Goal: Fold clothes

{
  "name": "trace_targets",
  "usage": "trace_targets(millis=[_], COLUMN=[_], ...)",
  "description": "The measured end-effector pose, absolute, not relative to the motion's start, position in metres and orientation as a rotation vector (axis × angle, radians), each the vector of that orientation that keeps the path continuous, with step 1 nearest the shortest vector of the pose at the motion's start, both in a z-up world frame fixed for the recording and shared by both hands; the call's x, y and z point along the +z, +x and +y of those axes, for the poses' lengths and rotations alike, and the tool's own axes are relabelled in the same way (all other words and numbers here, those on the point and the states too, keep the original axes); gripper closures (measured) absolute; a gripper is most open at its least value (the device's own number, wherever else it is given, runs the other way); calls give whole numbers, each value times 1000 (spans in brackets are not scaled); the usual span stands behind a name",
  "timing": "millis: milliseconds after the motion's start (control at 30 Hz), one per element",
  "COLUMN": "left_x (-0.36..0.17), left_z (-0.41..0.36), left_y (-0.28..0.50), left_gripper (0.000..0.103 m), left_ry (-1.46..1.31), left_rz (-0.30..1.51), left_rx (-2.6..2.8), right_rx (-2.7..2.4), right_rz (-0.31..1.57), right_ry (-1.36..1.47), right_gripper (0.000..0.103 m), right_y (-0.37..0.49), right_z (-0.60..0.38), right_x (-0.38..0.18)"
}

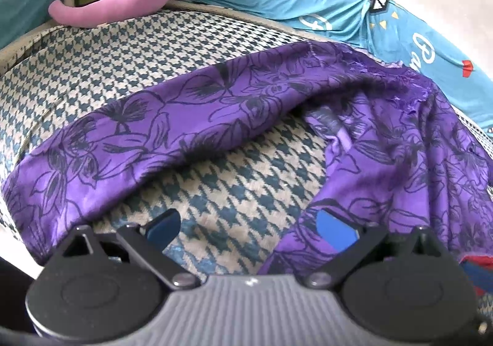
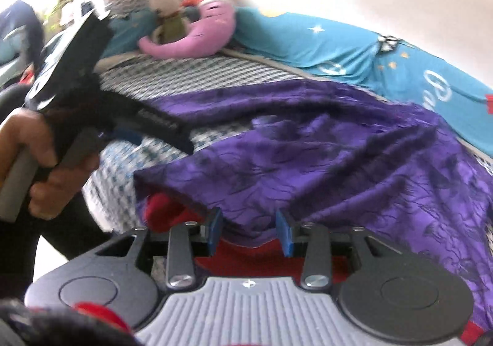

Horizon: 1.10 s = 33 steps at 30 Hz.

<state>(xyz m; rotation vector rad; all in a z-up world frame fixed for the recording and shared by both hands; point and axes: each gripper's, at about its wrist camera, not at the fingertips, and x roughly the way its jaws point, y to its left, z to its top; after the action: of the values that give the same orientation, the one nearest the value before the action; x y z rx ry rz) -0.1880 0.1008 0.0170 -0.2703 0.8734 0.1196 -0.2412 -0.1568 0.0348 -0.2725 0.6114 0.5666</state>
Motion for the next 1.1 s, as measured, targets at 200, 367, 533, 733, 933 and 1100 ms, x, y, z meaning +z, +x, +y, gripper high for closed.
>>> trace_targets(millis=[200, 367, 533, 733, 933, 1100], left_x=[18, 19, 19, 17, 18, 19], left_z=[82, 69, 61, 56, 62, 79], left_y=[-189, -190, -188, -186, -186, -185], left_gripper=[4, 4, 4, 4, 4, 4], left_ry=[-221, -189, -180, -174, -177, -210], left_rz=[866, 865, 865, 875, 870, 867], left_rx=[67, 26, 4, -7, 19, 85], right_rx=[339, 171, 166, 163, 145, 132], right_rz=[627, 667, 726, 779, 806, 830], right_ry=[-143, -62, -69, -95, -108, -119], right_gripper=[64, 59, 49, 57, 95, 99], right_y=[-218, -201, -196, -196, -210, -229], right_z=[-190, -217, -220, -218, -221, -223], right_x=[36, 32, 22, 8, 9, 11])
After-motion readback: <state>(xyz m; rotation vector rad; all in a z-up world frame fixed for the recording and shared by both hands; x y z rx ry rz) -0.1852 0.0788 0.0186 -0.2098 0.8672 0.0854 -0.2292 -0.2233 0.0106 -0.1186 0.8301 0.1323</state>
